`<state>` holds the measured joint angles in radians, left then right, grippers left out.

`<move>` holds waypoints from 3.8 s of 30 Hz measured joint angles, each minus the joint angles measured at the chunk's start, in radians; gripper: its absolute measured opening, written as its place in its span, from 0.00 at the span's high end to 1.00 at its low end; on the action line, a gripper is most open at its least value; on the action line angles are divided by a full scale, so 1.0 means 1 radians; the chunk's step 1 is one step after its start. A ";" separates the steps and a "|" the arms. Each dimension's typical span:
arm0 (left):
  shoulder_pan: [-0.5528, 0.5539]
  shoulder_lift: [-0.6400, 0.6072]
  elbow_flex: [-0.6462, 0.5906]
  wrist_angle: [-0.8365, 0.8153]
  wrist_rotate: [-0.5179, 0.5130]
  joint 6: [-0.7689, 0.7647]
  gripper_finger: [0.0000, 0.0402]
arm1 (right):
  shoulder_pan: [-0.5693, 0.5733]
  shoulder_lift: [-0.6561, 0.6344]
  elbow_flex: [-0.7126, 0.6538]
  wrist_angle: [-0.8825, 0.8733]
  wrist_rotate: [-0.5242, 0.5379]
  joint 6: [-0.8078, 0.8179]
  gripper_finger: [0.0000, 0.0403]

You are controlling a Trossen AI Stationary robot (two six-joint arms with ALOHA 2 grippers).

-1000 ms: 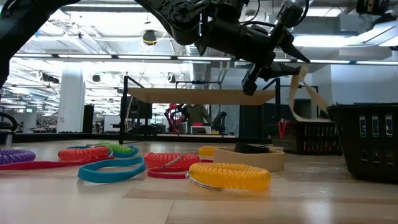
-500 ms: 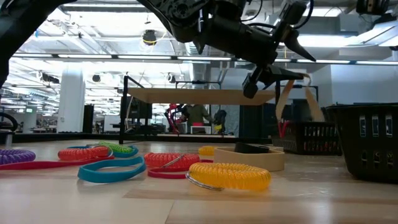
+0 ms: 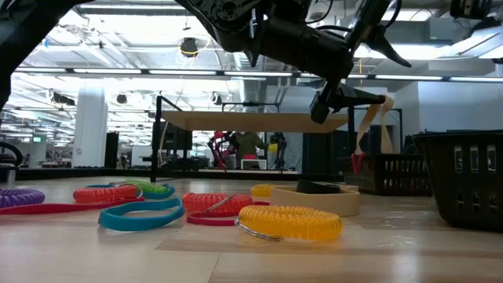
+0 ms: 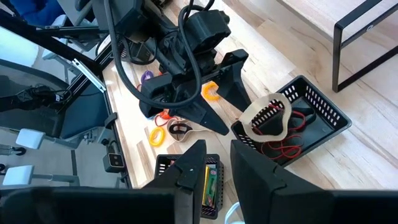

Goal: Pick & Place Office Desk Supplies
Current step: Put the left white rubber band into the top right black bin, then put the white rubber band into the top left black bin

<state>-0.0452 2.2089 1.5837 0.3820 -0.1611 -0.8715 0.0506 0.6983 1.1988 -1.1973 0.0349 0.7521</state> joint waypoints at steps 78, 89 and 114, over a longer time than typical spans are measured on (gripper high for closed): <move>-0.009 0.066 0.004 -0.076 -0.049 -0.136 0.29 | 0.000 0.055 -0.011 0.784 -0.164 -0.418 0.82; -0.010 0.066 0.005 -0.109 -0.032 -0.185 0.29 | 0.000 0.045 0.066 0.232 -0.035 -0.312 0.82; -0.061 -0.067 0.153 -0.522 0.068 0.003 0.38 | -0.003 -0.004 0.068 0.038 0.148 -0.291 0.82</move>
<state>-0.1062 2.1417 1.7363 -0.1404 -0.0934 -0.8685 0.0481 0.6942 1.2667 -1.1588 0.1826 0.4616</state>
